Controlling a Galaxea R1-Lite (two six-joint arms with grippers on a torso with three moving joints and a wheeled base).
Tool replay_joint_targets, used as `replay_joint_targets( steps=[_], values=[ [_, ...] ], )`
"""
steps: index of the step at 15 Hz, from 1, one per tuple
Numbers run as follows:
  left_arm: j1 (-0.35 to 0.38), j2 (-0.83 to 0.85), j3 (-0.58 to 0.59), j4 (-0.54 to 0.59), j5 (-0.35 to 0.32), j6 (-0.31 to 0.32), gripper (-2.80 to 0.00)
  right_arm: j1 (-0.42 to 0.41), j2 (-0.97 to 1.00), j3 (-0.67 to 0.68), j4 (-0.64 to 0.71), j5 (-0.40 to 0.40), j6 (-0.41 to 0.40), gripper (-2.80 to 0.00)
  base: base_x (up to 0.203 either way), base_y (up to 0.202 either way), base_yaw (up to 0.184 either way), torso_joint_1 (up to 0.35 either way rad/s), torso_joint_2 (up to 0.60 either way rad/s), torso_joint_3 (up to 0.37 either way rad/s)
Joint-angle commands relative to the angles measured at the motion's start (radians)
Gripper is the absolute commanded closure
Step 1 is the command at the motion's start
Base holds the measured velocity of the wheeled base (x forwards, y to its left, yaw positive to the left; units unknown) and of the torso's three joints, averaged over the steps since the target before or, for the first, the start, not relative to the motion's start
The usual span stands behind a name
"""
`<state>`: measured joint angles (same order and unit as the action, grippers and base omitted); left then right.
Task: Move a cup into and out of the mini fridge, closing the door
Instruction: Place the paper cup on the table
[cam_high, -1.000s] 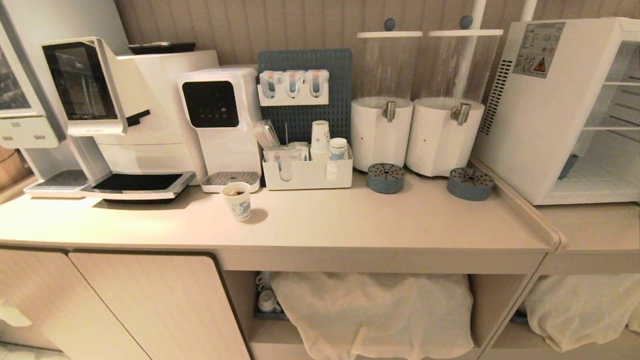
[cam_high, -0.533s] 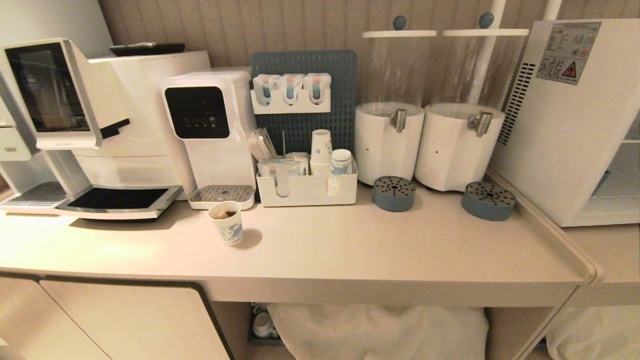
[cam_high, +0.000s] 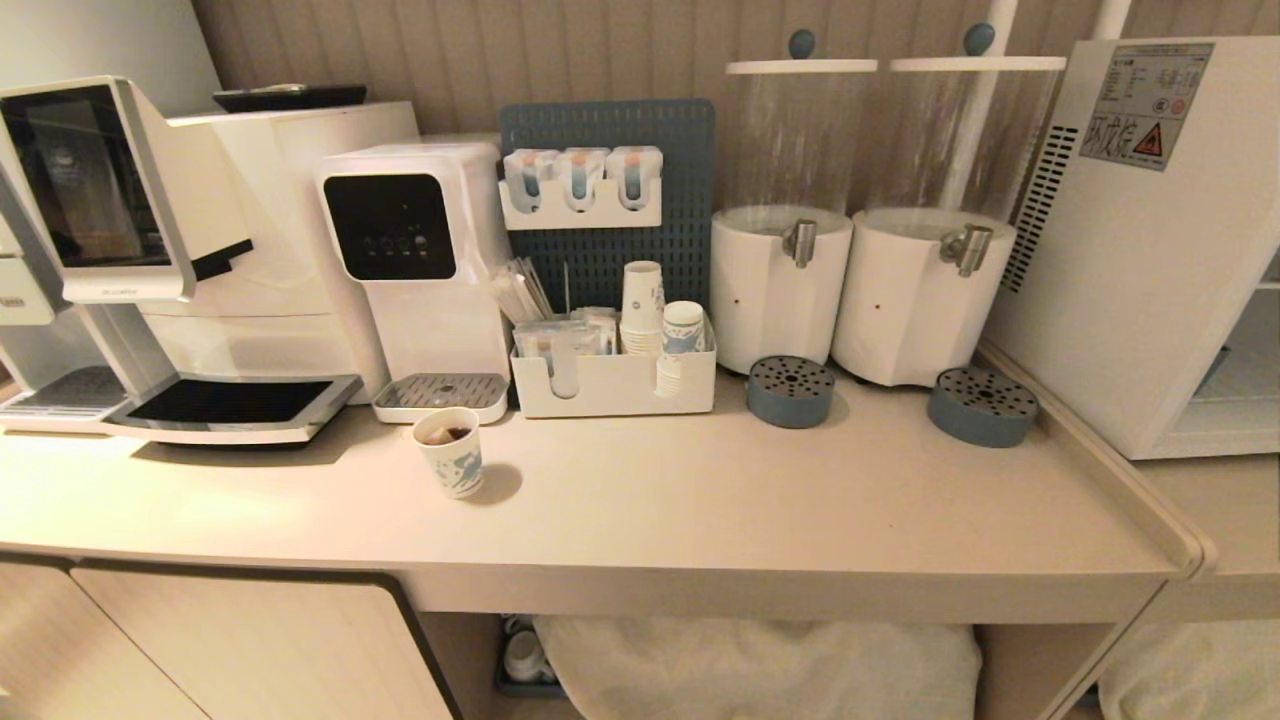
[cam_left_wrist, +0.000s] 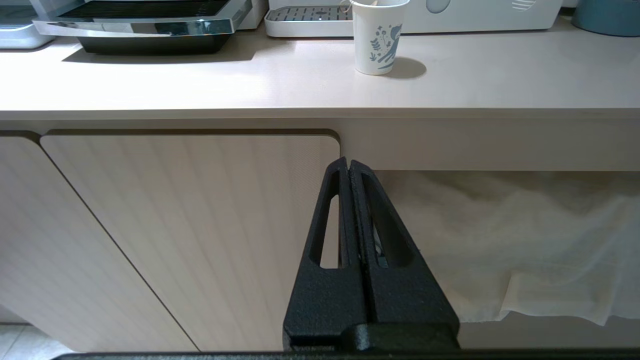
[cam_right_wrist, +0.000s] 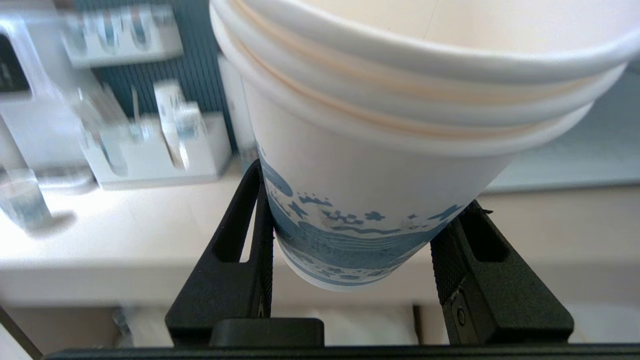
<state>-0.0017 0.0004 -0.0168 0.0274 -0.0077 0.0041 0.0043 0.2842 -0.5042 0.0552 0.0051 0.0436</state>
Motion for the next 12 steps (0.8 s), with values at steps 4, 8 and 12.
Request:
replay_joint_targets(
  steps=[4,8,12],
  values=[
    [0.0,-0.002,0.0,0.0,0.0,0.001,0.0,-0.006,0.687,-0.159,-0.218,0.005,0.017,0.0,0.0,0.0,0.0,0.0,0.0,0.0],
    [0.0,-0.002,0.0,0.0,0.0,0.001,0.0,-0.075,1.22,-0.198,-0.563,0.106,0.018,0.0,0.0,0.0,0.0,0.0,0.0,0.0],
    [0.0,-0.002,0.0,0.0,0.0,0.001,0.0,-0.194,1.49,-0.18,-0.774,0.583,-0.053,0.0,0.0,0.0,0.0,0.0,0.0,0.0]
  ],
)
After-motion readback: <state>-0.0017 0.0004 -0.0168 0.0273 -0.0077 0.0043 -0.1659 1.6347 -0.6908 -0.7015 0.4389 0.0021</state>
